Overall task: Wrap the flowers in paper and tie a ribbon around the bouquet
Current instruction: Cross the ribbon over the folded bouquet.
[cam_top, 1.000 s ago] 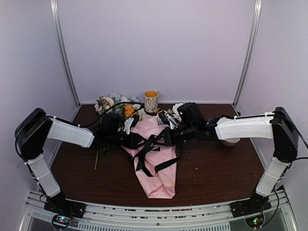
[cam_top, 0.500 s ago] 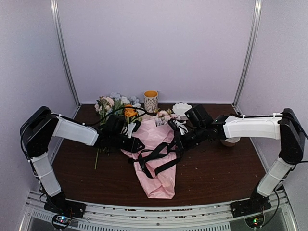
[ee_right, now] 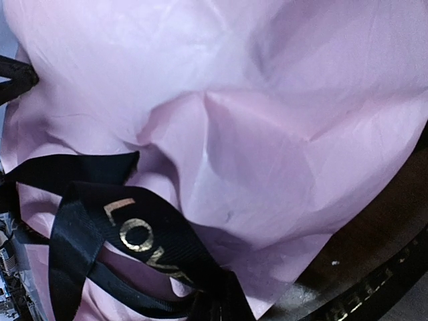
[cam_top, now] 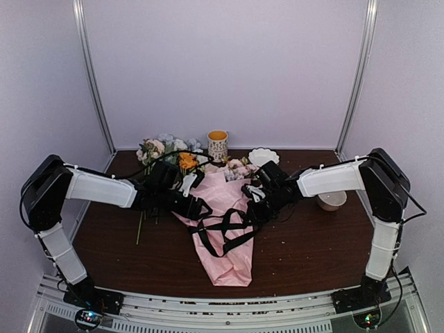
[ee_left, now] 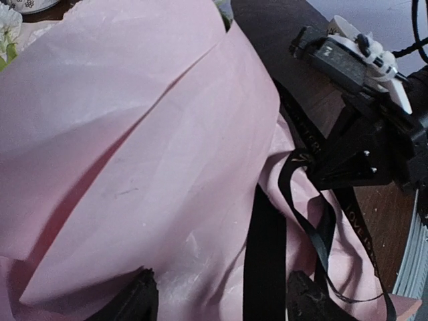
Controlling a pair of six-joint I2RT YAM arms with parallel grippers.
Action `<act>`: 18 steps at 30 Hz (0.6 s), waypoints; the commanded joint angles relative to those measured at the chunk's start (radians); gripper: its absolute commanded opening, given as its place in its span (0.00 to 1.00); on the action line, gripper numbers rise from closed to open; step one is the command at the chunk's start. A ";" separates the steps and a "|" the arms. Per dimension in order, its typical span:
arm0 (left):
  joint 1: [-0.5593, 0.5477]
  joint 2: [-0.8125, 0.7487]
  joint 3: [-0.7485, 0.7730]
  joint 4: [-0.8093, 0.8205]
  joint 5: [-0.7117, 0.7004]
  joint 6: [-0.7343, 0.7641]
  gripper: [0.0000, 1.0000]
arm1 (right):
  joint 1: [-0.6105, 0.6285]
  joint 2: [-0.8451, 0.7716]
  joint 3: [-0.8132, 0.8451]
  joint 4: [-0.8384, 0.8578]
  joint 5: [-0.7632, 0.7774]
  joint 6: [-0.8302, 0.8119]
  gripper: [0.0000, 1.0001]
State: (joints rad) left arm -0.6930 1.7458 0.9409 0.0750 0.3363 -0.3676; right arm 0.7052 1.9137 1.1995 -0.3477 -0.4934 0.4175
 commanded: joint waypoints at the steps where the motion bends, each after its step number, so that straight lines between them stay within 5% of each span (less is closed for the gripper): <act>1: -0.004 -0.051 0.022 -0.046 0.070 0.055 0.71 | 0.004 0.037 0.040 -0.006 0.035 0.002 0.00; 7: -0.037 -0.009 0.086 -0.223 0.025 0.145 0.67 | 0.006 0.048 0.043 0.004 0.029 0.009 0.00; 10: -0.037 0.017 0.110 -0.283 -0.010 0.165 0.53 | 0.007 0.047 0.045 0.004 0.027 0.009 0.00; 16: -0.040 0.001 0.112 -0.290 0.006 0.174 0.05 | 0.012 0.053 0.061 -0.003 0.017 0.005 0.00; 18: -0.039 -0.015 0.116 -0.291 -0.028 0.167 0.00 | 0.014 0.058 0.069 -0.006 0.011 0.004 0.00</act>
State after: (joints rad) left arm -0.7322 1.7489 1.0336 -0.2031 0.3416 -0.2176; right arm 0.7097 1.9533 1.2316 -0.3496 -0.4892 0.4217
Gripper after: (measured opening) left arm 0.042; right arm 0.005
